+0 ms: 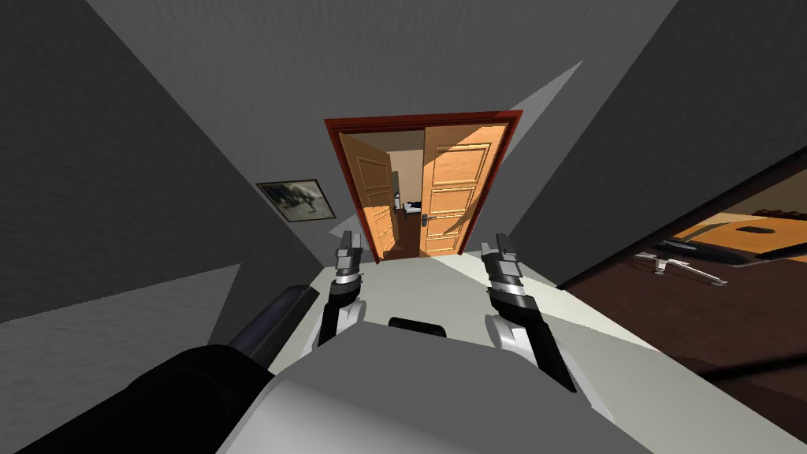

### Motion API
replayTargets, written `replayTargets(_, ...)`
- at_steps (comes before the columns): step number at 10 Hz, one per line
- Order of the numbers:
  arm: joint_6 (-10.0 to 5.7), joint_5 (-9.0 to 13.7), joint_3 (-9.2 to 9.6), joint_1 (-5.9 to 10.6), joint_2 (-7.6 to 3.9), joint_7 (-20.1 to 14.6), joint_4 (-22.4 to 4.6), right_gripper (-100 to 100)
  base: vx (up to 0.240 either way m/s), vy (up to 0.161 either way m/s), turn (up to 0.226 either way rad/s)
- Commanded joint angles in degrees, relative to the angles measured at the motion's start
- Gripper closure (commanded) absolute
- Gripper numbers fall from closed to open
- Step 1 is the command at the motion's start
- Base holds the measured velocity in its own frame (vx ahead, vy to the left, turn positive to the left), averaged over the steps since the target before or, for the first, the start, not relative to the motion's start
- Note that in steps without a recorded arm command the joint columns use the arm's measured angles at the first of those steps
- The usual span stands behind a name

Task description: Push the door open

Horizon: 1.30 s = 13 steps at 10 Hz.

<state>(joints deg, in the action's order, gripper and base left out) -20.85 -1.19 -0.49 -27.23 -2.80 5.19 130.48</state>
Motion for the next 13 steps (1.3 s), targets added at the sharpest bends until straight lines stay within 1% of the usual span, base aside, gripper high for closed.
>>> replayTargets(1, -0.2, 0.5, 0.1, 0.98, -0.76, -0.5, -2.2, -100, 0.082, 0.017, 0.075)
replayTargets(2, -0.28, 0.7, 0.13, 1.35, -1.03, -0.7, -3.0, -100, 0.134, -0.004, 0.055)
replayTargets(3, -0.44, 1.1, 0.21, 2.14, -1.64, -1.2, -4.8, -100, 0.167, 0.004, 0.059)
replayTargets(6, -0.76, 2.0, 0.37, 3.72, -2.83, -2.0, -8.2, -100, 0.109, -0.005, 0.054)
replayTargets(10, -1.31, 3.4, 0.63, 6.38, -4.81, -3.4, -14.1, -100, 0.091, -0.004, 0.062)
replayTargets(13, -1.78, 4.6, 0.86, 8.68, -6.52, -4.7, -19.0, -100, 0.104, -0.008, 0.073)
